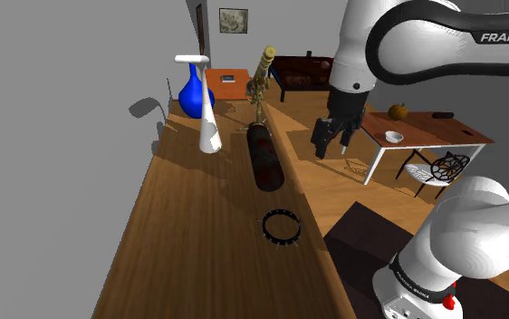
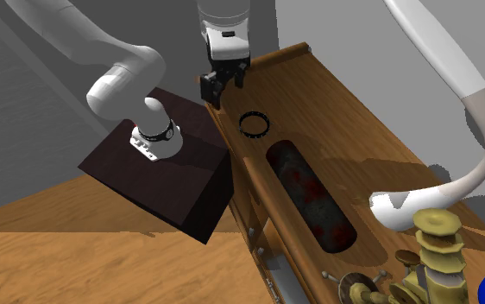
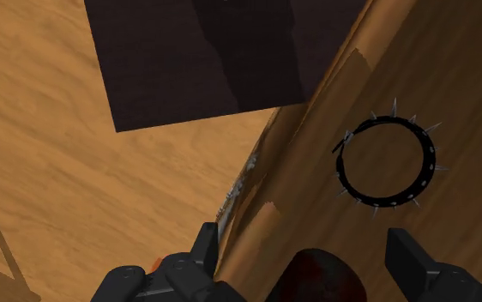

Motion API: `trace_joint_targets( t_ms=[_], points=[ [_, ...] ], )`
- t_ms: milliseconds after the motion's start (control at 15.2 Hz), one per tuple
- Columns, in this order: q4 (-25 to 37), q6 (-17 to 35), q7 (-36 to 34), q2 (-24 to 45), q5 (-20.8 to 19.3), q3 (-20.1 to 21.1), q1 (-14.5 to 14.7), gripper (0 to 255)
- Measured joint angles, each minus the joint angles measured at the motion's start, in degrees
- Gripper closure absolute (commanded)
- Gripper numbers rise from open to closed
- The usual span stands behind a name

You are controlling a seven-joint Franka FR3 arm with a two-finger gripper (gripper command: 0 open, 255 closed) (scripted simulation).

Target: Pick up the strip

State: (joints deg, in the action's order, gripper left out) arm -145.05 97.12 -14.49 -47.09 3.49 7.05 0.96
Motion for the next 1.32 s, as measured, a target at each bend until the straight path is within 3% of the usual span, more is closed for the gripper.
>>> trace_joint_targets(
  t_ms=[792, 1320],
  points=[
    [-7.9, 22.3, -17.1, 12.0, 8.4, 14.0, 2.3, 0],
    [-6.9, 37.9, -29.6, 27.2, 8.0, 23.9, 0.6, 0]
  ],
)
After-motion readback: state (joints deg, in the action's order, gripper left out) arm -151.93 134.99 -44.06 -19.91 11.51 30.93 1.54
